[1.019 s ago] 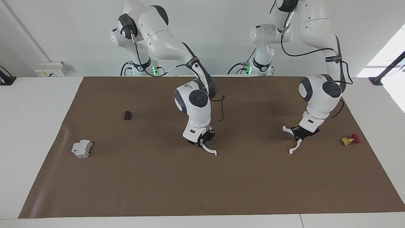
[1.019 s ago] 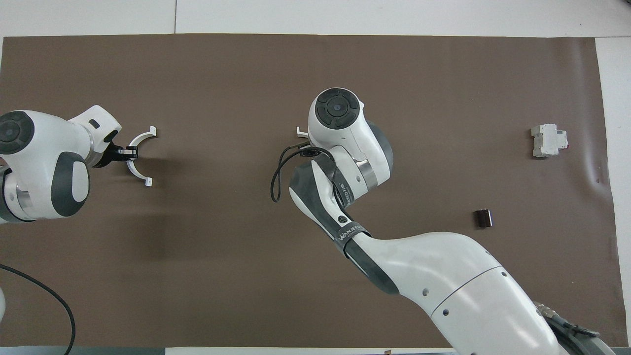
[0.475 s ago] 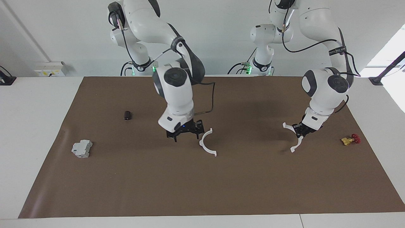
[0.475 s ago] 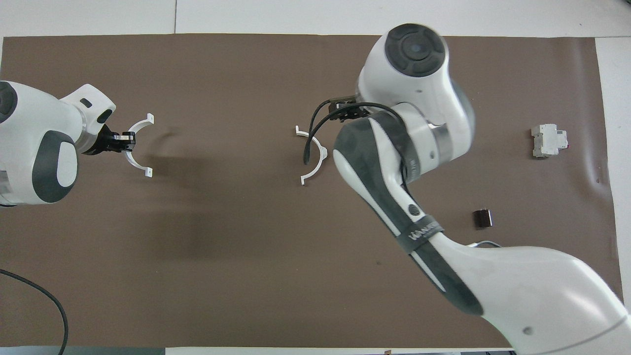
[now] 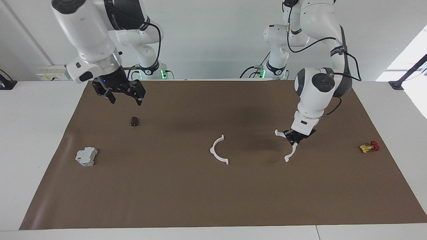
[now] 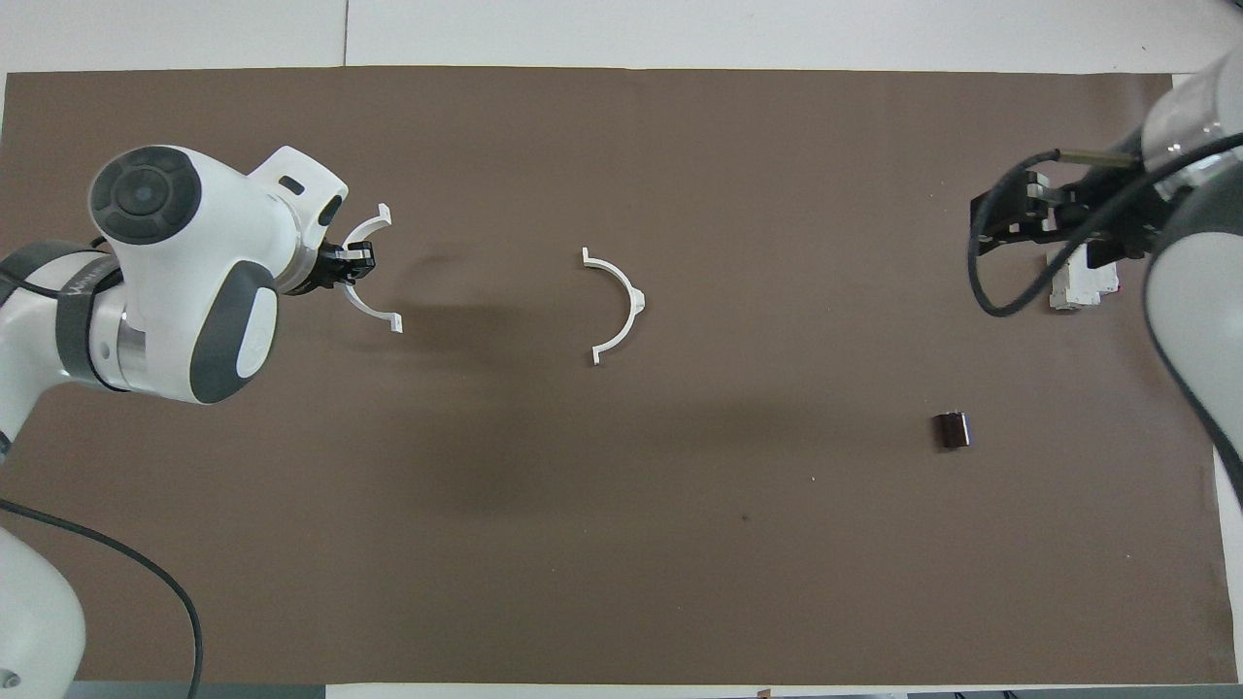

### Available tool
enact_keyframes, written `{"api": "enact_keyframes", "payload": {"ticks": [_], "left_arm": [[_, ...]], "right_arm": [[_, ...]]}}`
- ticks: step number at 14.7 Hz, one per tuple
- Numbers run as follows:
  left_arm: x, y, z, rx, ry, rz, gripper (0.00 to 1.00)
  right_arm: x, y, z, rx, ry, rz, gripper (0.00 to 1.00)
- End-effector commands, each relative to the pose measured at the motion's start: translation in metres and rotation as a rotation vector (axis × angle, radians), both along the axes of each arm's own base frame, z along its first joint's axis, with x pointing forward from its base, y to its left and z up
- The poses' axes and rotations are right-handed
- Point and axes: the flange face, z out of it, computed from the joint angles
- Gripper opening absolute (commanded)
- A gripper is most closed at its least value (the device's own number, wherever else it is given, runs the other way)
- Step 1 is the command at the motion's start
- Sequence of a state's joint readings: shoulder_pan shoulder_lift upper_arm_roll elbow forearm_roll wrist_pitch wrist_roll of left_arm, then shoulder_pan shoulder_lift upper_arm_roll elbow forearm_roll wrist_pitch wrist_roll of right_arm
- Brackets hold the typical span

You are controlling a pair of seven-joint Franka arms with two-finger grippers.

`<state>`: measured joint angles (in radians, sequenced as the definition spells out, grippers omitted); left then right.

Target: Assemble drain pipe with both arms

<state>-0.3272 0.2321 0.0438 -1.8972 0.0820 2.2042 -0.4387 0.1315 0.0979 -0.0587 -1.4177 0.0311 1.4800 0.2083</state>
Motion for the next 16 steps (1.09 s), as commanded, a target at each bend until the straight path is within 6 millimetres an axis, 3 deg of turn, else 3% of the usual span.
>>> {"api": "enact_keyframes", "payload": {"ticks": [1, 3, 6, 13, 16], "left_arm": [[0.002, -0.064, -0.011, 0.017, -0.012, 0.028, 0.00], [0.000, -0.117, -0.034, 0.035, -0.008, 0.022, 0.00], [-0.005, -0.154, -0.053, 0.041, -0.004, 0.009, 0.00], [-0.015, -0.182, -0.066, 0.022, -0.029, -0.031, 0.00], [-0.030, -0.193, -0.077, 0.026, -0.018, -0.059, 0.00]], "right_arm": [[-0.035, -0.040, -0.023, -0.004, 0.056, 0.027, 1.00], [-0.036, -0.050, -0.034, -0.005, 0.035, 0.027, 1.00], [-0.037, -0.046, -0.026, -0.012, -0.015, 0.044, 1.00], [-0.028, -0.052, -0.030, -0.041, 0.015, 0.058, 1.00], [-0.027, -0.057, -0.029, -0.032, 0.013, 0.047, 1.00]]}}
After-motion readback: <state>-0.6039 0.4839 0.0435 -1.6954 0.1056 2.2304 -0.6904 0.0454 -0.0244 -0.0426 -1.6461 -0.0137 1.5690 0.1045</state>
